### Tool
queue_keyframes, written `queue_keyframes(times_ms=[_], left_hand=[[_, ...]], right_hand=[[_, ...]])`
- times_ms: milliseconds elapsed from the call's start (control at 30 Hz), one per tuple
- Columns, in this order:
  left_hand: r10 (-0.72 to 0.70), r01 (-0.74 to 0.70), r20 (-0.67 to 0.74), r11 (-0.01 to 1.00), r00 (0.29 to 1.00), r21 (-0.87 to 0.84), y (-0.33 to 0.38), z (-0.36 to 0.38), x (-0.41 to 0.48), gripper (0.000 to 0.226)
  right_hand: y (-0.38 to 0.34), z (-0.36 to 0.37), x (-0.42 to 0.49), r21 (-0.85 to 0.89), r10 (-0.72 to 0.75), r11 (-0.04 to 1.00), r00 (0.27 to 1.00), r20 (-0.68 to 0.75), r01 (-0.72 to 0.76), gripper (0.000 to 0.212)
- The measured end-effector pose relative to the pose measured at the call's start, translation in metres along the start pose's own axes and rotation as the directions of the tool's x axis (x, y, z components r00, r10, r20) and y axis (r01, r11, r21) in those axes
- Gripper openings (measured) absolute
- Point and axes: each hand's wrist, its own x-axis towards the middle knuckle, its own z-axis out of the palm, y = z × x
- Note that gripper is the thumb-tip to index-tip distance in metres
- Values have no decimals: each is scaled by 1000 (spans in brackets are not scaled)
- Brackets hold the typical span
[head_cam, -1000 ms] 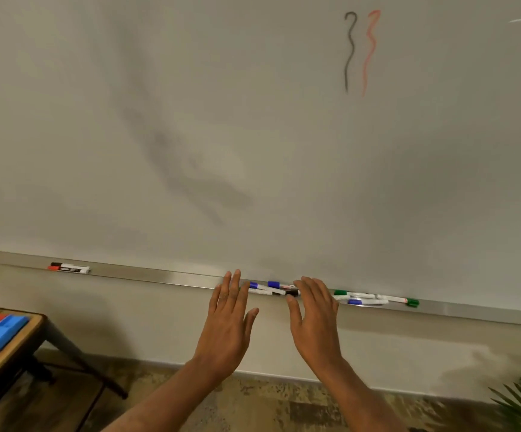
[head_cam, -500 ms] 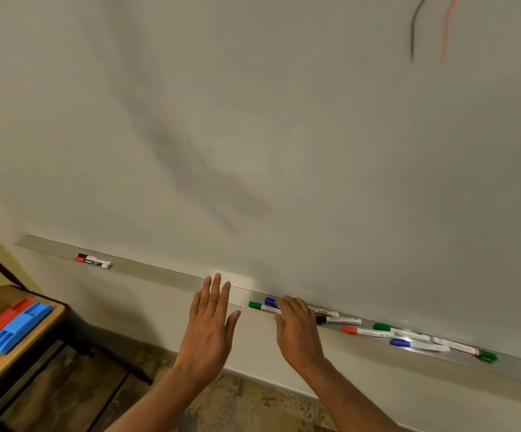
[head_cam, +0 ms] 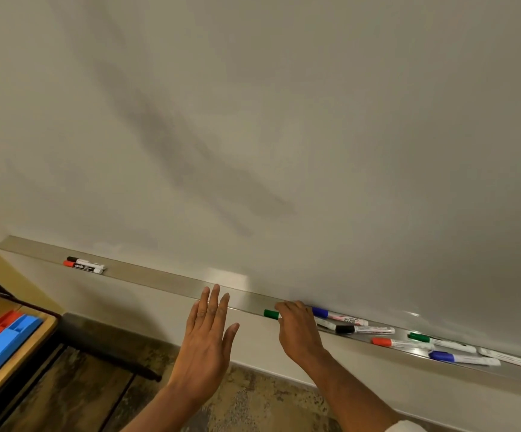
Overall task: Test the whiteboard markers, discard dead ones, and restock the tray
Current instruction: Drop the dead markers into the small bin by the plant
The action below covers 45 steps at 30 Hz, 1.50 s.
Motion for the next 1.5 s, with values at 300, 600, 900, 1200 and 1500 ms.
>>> queue_keyframes(times_ms=[300,600,900,1200,1500], left_hand=[[-7,7,51,1000,999,-2,-5,20,13,63],[-60,62,91,998,994,-15,-2,28,12,62],[-360,430,245,646,900,-631,43,-12,46,54],[-109,375,363,121,925,-919,82,-101,69,31],[-68,275,272,43,960,-961,114,-161,76,24]], right_hand=[[9,16,8,-74,30,997,996,84,-24,36],[11,21,15,-48,-12,999,1000,20,13,27],[-43,-53,7,630,157,775,982,-110,-53,26],[-89,-134,-16,816,179,577,978,-104,-19,16],[-124,-204,-29,782,203,619,946,-253,76,19]])
